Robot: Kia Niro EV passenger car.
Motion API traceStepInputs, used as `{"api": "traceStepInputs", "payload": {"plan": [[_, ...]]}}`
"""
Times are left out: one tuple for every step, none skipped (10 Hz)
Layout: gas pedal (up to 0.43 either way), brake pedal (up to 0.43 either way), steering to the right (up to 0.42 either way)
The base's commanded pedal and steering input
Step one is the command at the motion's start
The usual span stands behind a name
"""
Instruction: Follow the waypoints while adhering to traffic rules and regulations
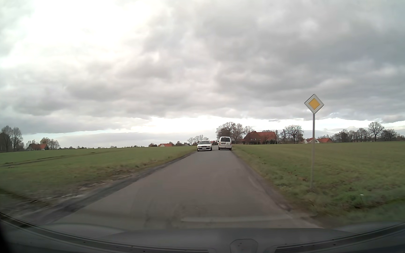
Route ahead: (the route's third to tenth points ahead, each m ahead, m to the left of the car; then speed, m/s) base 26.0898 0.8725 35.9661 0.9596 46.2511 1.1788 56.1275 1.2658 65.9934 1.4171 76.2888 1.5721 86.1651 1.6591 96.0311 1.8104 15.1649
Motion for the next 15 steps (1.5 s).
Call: {"api": "traceStepInputs", "payload": {"plan": [[0.157, 0.000, 0.013], [0.157, 0.000, 0.013], [0.157, 0.000, 0.013], [0.157, 0.000, 0.012], [0.157, 0.000, 0.008], [0.157, 0.000, 0.008], [0.157, 0.000, 0.005], [0.157, 0.000, -0.002], [0.157, 0.000, -0.016], [0.157, 0.000, -0.025], [0.157, 0.000, -0.027], [0.157, 0.000, -0.028], [0.157, 0.000, -0.026], [0.157, 0.000, -0.023], [0.157, 0.000, -0.020]]}}
